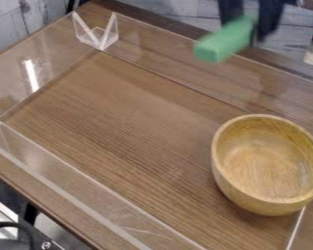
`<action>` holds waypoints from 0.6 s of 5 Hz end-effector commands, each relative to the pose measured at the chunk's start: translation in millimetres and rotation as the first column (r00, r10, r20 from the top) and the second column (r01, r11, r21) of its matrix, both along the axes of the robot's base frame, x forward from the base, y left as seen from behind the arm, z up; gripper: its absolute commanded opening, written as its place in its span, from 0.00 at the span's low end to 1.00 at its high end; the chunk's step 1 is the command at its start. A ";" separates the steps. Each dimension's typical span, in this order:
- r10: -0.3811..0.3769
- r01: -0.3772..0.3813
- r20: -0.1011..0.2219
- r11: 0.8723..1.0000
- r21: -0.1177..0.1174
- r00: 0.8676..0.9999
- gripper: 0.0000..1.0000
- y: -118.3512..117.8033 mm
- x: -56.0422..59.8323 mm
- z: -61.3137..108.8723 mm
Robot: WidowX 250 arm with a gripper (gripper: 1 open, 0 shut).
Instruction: Remove the green block from inside the brown bowl and put it on the table
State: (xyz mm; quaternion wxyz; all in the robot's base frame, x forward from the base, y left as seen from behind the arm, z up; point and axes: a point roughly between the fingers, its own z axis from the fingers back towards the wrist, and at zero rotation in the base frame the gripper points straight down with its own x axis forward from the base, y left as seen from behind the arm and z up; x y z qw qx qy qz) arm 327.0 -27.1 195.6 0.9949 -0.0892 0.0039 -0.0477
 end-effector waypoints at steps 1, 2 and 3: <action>-0.041 0.040 0.114 0.999 0.005 0.993 0.00 -16.4 -9.5 16.6; -0.084 0.083 0.144 0.996 0.009 0.986 0.00 -30.3 -11.9 7.9; -0.116 0.116 0.176 0.993 0.014 0.978 0.00 -43.2 -17.4 2.1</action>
